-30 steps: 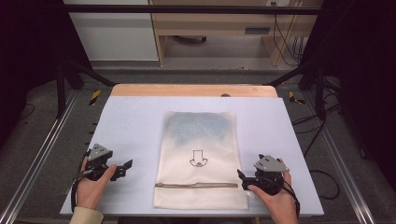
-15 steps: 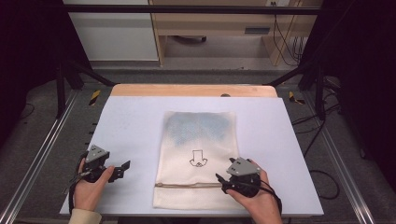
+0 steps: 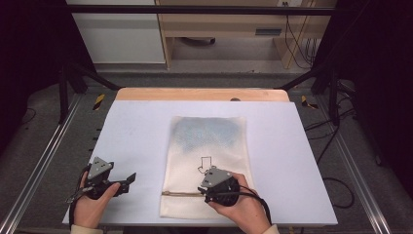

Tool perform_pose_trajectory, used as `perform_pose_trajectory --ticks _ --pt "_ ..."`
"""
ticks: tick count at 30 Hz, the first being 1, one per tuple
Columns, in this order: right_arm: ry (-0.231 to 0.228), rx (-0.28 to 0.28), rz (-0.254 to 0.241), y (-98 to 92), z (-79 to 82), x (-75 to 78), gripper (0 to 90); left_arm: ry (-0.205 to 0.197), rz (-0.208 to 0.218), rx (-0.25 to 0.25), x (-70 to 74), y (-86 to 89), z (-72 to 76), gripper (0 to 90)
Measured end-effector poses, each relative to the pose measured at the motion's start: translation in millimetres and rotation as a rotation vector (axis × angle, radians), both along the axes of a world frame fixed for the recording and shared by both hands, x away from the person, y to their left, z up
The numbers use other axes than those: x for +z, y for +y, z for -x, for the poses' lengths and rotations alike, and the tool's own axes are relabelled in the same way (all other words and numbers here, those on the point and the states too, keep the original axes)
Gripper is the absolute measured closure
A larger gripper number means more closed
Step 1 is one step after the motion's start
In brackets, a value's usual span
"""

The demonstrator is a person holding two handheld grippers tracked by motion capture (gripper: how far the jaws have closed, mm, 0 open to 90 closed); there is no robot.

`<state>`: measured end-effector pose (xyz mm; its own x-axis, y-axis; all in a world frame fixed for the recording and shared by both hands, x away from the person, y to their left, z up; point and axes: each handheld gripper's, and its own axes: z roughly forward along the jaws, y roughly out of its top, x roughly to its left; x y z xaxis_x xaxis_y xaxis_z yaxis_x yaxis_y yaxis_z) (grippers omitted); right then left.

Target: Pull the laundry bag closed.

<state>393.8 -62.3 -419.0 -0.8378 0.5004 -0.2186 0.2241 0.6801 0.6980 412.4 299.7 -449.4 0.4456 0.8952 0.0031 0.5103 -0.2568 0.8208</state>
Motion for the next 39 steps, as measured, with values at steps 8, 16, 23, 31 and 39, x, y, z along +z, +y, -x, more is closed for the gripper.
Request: perform_pose_trajectory --ticks 8,16,23,31,39 --pt "0.038 0.061 0.048 18.8 -2.1 -2.7 60.3 0.009 -0.058 -0.048 1.8 -8.0 18.7 8.4" --pt "0.088 0.170 0.121 51.2 -8.6 -4.8 64.8 0.024 -0.025 -0.004 1.0 2.5 10.5 8.5" --pt "0.123 0.243 0.169 80.1 -15.7 -6.8 66.7 0.031 0.033 0.026 0.0 11.7 6.4 8.7" --pt "0.166 0.280 0.228 103.9 -24.3 -10.7 68.4 0.037 0.026 0.026 -0.8 10.3 5.4 8.7" --pt "0.194 0.294 0.244 118.7 -30.8 -15.2 67.6 0.046 0.020 0.034 -1.5 10.7 4.4 9.0"
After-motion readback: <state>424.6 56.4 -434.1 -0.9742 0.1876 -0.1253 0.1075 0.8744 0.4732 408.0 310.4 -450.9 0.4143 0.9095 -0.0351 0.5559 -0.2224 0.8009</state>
